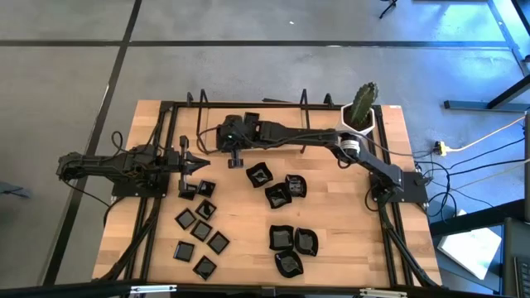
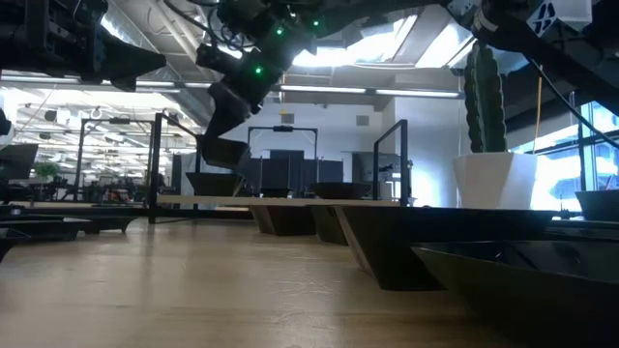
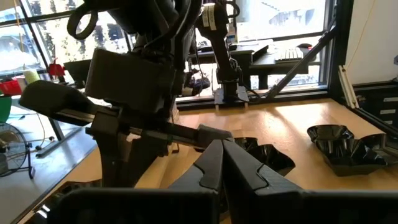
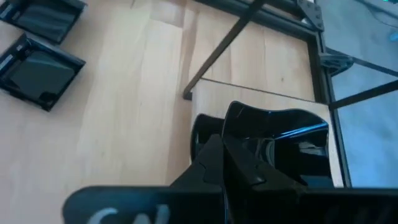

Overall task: Pick & Place Mini shaped plates
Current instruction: Stack the distorted square plate on top of the distorted square plate on the shelf

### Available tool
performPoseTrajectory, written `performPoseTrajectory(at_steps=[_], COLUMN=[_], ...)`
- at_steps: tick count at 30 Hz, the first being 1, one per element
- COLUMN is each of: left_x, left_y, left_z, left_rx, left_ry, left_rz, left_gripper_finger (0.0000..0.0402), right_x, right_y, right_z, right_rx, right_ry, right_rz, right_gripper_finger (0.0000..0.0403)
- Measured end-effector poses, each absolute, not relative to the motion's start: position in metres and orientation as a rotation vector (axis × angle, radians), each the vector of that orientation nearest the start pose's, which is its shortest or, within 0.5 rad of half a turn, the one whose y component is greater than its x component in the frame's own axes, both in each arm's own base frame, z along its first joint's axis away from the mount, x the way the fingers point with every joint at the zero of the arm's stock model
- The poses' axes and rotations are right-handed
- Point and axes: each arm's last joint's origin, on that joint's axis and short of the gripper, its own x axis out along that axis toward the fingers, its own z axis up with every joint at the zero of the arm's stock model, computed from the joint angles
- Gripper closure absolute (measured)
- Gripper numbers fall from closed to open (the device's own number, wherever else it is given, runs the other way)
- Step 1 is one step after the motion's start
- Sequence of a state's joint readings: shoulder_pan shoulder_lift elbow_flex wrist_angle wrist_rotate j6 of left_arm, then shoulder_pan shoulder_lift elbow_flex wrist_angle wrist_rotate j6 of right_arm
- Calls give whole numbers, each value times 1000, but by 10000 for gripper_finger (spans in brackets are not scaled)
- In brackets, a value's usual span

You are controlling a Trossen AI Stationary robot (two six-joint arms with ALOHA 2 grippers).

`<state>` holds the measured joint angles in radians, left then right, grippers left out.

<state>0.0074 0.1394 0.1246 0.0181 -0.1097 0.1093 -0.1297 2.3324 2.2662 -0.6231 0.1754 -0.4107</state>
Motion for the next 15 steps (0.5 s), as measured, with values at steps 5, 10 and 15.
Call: performPoseTrajectory(at_steps=[5,10,15], left_x=[101,101,101], left_y=[4,4,4], left_z=[197,198,198], left_rx=[109,108,107], left_ry=[3,-11,-11], left_rz=[116,115,115], left_gripper_finger=[398,398,397], right_x=[522,523,525], right_y=[-73,-75,-78], right_z=[276,278,275], right_rx=[-412,-419,-405], right_ry=[729,711,690], right_rz=[-144,-151,-166], right_gripper_finger=[402,402,402])
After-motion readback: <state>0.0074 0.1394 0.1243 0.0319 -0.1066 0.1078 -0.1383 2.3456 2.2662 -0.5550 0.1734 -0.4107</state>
